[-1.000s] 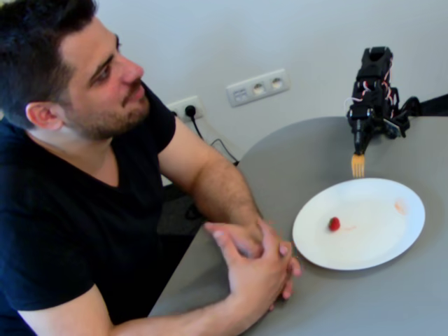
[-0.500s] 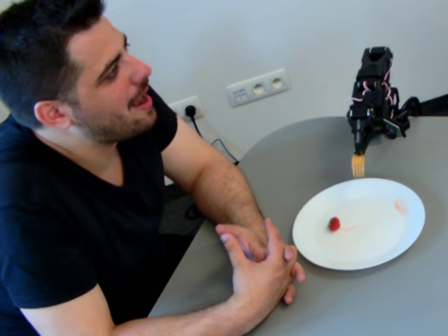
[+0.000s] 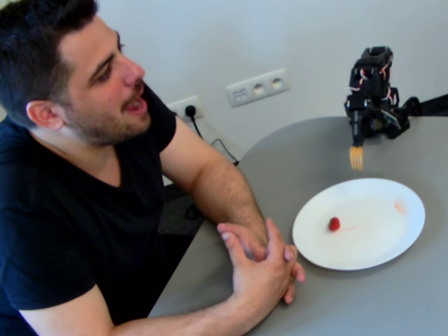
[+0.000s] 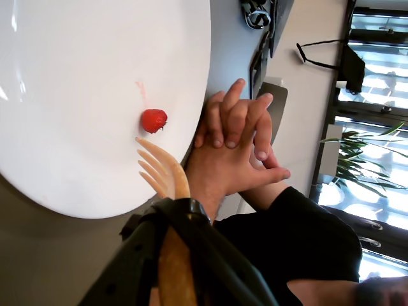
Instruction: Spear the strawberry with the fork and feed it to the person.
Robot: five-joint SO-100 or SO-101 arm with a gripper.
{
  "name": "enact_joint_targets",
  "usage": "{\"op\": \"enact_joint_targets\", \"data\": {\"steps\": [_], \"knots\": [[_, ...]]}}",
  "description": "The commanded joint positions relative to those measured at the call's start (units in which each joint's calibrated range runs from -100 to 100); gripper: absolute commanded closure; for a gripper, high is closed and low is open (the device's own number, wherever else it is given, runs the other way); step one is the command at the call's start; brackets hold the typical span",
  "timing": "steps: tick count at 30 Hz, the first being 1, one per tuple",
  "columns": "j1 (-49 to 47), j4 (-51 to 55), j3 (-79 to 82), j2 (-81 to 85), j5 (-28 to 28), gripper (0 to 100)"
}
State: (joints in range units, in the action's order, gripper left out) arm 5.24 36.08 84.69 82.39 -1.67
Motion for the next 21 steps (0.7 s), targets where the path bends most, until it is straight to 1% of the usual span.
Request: {"op": "enact_joint_targets", "data": {"steps": [1,3,4,7,8,14,15,21], "knots": [[1.62,6.39,-8.14,-0.17,-0.06,99],[1.7,8.66,-10.21,-0.6,-0.06,99],[1.7,7.96,-11.56,-2.8,-0.06,99],[2.45,9.0,-22.47,-14.15,-0.06,99],[2.45,8.92,-28.61,-22.45,-0.11,99],[2.45,7.52,-41.59,-41.34,0.51,99],[2.45,2.56,-46.28,-52.44,0.51,99],[2.45,-4.75,-49.89,-64.55,0.1,99]]}}
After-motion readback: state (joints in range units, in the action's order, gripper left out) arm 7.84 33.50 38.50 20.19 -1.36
